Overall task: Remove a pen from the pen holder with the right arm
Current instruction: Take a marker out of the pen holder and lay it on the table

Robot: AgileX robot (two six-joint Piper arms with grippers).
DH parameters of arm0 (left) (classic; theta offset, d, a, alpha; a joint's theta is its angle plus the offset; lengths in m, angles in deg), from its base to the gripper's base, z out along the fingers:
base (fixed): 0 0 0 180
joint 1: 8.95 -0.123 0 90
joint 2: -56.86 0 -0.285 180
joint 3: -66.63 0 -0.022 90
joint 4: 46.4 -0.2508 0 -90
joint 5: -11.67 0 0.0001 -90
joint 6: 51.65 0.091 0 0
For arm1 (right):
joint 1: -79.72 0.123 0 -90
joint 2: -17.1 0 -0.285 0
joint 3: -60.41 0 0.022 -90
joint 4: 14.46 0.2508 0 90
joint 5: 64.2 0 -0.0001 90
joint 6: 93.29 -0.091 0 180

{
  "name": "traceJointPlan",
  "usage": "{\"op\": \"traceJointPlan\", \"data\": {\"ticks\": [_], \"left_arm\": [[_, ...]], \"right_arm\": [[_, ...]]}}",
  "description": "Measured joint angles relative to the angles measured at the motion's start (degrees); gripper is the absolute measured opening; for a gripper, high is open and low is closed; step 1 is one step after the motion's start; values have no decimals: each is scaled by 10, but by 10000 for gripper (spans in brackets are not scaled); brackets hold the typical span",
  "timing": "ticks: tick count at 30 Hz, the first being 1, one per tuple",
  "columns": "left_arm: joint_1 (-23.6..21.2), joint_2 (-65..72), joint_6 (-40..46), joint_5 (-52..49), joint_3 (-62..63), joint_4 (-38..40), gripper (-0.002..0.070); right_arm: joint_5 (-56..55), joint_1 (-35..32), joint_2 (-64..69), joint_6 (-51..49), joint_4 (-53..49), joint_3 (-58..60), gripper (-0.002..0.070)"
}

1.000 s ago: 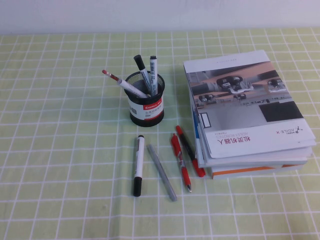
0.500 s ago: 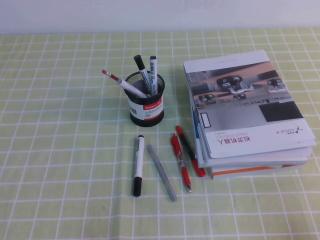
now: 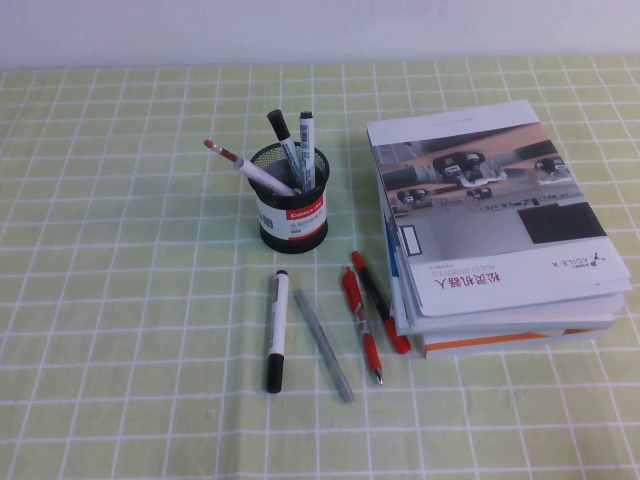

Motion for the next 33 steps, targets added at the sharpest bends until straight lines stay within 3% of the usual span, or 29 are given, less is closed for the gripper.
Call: {"op": "traceJointPlan", "data": {"ticks": [24, 28, 33], "left_arm": [[0, 0, 0, 0, 0, 0, -5], [0, 0, 0, 0, 0, 0, -5], [0, 0, 0, 0, 0, 0, -5]], "right_arm": [[-8, 0, 0, 0, 0, 0, -12], [-54, 0, 0, 0, 64, 0, -12], [-121, 0, 0, 0, 223, 0, -12]]}}
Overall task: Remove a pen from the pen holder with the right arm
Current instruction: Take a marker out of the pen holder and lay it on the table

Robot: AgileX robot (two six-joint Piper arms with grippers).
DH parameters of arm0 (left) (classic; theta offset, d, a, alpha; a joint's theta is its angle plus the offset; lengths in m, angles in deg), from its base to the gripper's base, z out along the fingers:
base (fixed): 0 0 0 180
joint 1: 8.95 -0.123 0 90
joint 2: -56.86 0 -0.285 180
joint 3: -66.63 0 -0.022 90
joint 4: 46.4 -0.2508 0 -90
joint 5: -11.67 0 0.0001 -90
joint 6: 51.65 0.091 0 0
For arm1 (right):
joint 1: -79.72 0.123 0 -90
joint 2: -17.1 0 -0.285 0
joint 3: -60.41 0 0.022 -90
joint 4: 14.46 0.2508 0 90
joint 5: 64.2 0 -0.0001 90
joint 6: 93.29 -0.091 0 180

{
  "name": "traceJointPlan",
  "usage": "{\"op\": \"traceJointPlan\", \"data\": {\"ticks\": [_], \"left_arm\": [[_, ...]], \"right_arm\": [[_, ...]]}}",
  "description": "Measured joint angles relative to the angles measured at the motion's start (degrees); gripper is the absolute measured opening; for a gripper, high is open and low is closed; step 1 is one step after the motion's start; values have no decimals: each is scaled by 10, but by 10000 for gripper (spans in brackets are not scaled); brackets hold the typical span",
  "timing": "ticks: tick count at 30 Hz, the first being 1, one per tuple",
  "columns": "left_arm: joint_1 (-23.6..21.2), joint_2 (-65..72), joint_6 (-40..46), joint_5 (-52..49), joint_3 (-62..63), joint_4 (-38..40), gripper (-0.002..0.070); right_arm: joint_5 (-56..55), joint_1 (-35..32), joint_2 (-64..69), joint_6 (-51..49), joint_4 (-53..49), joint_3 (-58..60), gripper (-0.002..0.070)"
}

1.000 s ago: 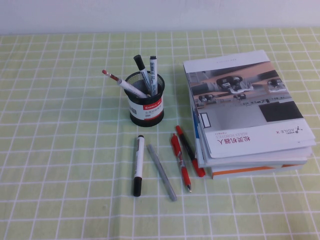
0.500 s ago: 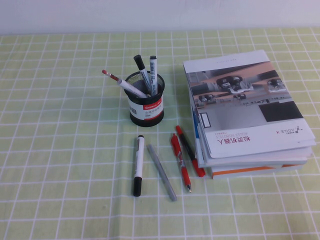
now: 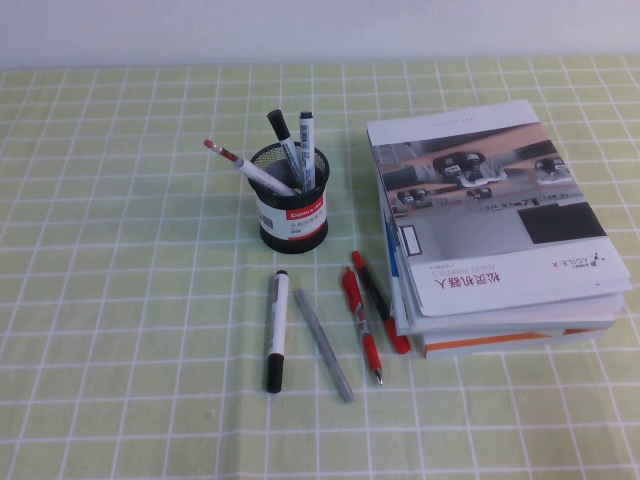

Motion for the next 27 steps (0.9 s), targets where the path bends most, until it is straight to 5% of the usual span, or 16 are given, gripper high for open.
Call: {"op": "traceJointPlan", "data": {"ticks": [7, 18, 27], "left_arm": [[0, 0, 0, 0, 0, 0, -5], [0, 0, 0, 0, 0, 0, -5], [0, 0, 0, 0, 0, 0, -5]], "right_arm": [[-30, 0, 0, 0, 137, 0, -13], [19, 0, 10, 0, 170, -33, -12], [124, 0, 215, 41, 129, -162, -12]]}}
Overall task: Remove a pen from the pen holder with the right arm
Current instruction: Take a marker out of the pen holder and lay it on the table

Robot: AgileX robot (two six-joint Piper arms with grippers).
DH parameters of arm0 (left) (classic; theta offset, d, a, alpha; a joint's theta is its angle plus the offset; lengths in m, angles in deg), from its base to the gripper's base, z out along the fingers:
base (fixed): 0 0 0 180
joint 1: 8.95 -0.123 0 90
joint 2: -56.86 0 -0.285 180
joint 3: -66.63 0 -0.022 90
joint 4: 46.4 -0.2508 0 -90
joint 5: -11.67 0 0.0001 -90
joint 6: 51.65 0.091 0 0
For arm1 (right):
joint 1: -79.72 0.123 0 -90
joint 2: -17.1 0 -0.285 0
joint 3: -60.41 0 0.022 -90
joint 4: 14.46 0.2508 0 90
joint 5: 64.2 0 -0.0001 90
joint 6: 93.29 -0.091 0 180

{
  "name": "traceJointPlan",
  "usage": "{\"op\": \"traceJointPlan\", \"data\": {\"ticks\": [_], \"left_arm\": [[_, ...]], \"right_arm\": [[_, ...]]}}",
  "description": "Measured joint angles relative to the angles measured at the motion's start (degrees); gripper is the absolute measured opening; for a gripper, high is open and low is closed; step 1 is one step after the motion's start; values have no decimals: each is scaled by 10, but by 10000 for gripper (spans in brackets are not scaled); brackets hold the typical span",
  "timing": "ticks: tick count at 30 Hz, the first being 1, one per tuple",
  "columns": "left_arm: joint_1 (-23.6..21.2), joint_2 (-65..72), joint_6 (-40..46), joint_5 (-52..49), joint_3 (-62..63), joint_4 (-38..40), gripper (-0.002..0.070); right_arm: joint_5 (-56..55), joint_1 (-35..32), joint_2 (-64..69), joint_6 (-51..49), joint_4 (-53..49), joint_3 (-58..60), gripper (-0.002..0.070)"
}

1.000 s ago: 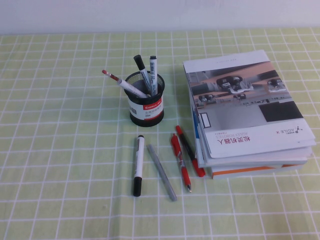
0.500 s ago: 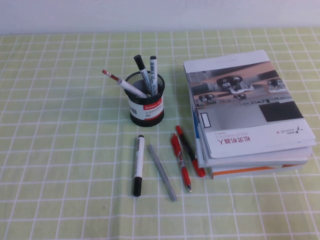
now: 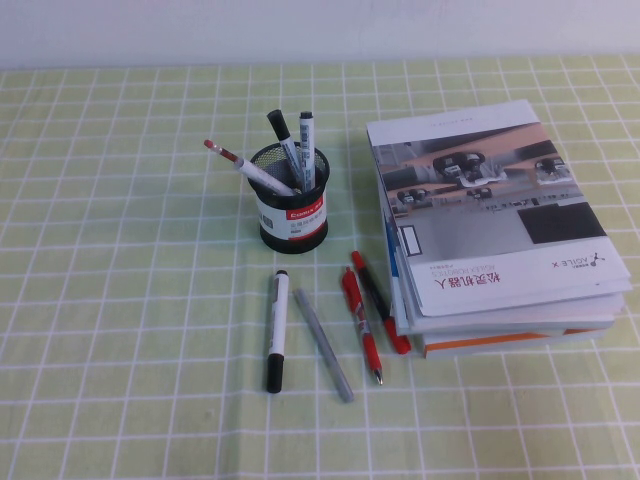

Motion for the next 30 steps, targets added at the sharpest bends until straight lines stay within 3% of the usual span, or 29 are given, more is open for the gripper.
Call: {"op": "traceJointPlan", "data": {"ticks": [14, 25, 30], "left_arm": [[0, 0, 0, 0, 0, 0, -5], [0, 0, 0, 0, 0, 0, -5], [0, 0, 0, 0, 0, 0, -5]], "right_arm": [[50, 14, 330, 120, -26, -162, -12], [-82, 233, 553, 120, -69, -332, -12], [-96, 296, 661, 120, -82, -432, -11]]}}
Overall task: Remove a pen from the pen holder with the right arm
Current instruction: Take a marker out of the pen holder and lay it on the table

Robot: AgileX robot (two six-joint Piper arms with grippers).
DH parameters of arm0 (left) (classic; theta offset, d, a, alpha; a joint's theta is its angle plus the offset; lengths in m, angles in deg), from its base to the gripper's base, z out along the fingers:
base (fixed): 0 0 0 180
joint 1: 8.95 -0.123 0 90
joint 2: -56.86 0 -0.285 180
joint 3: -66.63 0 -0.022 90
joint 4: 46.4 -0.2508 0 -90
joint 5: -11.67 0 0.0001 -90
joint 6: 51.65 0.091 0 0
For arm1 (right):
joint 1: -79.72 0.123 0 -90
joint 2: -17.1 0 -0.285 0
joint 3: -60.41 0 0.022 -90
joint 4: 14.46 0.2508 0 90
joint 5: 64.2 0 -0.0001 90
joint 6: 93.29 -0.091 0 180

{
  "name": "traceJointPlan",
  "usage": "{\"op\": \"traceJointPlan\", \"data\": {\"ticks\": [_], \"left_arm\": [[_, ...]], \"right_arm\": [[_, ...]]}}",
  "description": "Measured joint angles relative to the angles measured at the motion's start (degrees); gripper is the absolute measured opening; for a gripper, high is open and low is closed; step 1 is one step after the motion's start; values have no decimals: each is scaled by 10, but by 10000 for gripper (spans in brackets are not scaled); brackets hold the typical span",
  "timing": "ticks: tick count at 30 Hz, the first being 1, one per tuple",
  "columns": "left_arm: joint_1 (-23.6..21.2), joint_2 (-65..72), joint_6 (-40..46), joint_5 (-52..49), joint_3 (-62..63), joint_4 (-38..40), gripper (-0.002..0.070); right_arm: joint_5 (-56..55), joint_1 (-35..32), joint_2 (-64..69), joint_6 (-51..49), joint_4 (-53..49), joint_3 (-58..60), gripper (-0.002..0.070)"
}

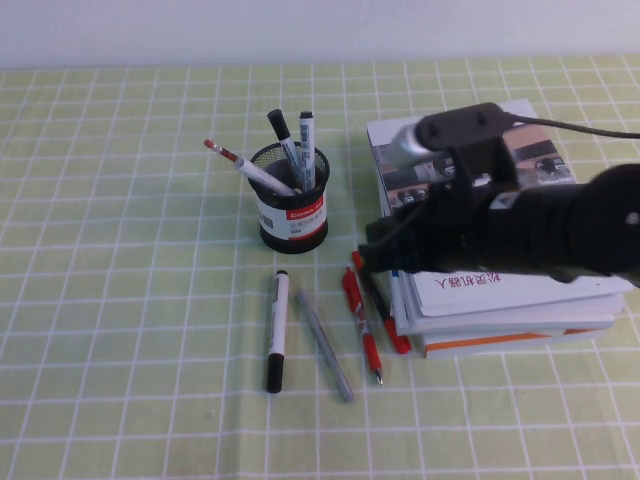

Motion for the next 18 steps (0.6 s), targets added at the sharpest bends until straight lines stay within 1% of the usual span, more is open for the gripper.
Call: {"op": "traceJointPlan", "data": {"ticks": [3, 5, 8, 11, 13, 16, 18], "left_arm": [[0, 0, 0, 0, 0, 0, -5], [0, 0, 0, 0, 0, 0, -5], [0, 0, 0, 0, 0, 0, -5], [0, 0, 0, 0, 0, 0, -5], [0, 0, 0, 0, 0, 0, -5], [0, 0, 0, 0, 0, 0, -5], [0, 0, 0, 0, 0, 0, -5]], "right_arm": [[-1, 11, 50, 1, -2, -56, 8], [-4, 12, 78, 4, -4, -91, 43], [-25, 12, 107, 13, -9, -131, 143], [-65, 12, 135, 16, -22, -161, 271], [-100, 12, 152, 17, -31, -172, 330], [-163, 12, 175, 18, -47, -181, 364], [-204, 12, 189, 18, -53, -187, 371]]}}
